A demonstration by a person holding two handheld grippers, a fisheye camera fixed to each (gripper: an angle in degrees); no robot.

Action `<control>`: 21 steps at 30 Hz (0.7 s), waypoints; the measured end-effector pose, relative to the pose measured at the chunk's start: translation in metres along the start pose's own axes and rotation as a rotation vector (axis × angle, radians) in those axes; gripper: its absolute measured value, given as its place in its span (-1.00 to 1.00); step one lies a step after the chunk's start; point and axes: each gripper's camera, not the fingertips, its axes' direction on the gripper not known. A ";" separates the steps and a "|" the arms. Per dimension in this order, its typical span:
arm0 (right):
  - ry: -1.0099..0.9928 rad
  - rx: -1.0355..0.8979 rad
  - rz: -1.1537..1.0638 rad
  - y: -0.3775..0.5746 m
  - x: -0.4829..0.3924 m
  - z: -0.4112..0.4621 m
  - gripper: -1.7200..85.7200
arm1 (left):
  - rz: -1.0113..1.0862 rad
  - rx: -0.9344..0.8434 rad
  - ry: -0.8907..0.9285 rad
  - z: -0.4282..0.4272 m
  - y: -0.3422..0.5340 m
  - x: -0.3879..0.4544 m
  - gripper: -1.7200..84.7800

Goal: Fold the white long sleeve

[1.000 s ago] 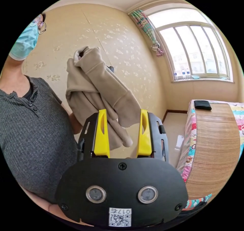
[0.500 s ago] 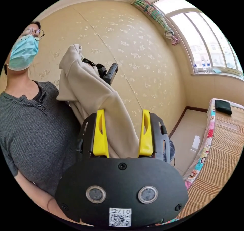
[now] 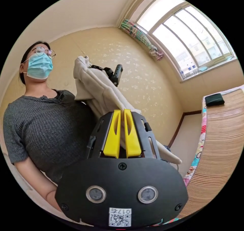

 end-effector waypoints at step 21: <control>1.347 0.708 -0.116 -0.069 -0.145 -0.073 -0.93 | -0.580 -0.713 -1.197 -0.191 -0.008 -0.139 -0.89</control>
